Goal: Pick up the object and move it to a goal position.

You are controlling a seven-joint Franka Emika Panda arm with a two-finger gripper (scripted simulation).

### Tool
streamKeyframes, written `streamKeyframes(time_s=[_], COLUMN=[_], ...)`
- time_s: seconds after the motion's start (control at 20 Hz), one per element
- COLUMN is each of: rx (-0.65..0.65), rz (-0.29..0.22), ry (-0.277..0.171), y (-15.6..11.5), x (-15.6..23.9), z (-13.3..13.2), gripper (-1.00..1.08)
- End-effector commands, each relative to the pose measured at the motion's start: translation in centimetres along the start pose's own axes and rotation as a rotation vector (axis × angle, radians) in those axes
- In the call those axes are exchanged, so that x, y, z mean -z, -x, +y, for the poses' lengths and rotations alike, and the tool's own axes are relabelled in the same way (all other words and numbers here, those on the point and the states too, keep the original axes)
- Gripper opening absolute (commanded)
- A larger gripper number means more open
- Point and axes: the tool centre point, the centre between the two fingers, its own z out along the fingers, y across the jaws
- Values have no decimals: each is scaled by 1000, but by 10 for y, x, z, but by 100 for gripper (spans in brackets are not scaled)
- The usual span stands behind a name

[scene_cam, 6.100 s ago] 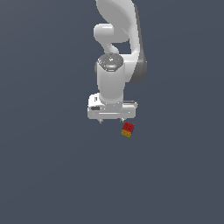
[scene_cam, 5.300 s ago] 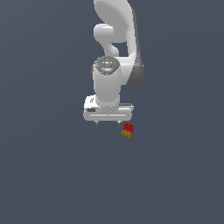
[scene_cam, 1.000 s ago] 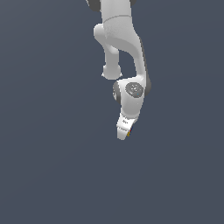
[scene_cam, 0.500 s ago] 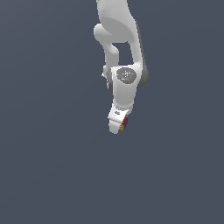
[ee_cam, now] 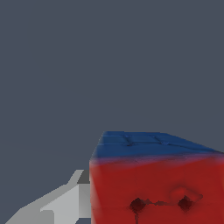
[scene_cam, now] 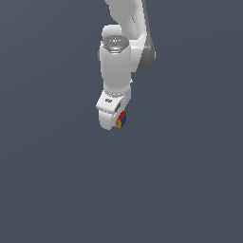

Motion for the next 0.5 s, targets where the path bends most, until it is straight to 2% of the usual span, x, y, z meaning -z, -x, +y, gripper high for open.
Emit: streamKeyframes(time_s=[0.0,0.45], rx=[1,1], rz=[2,3], ry=[1,0], y=[16,71], x=[28,125], z=[5,26], gripper=[-100,-100])
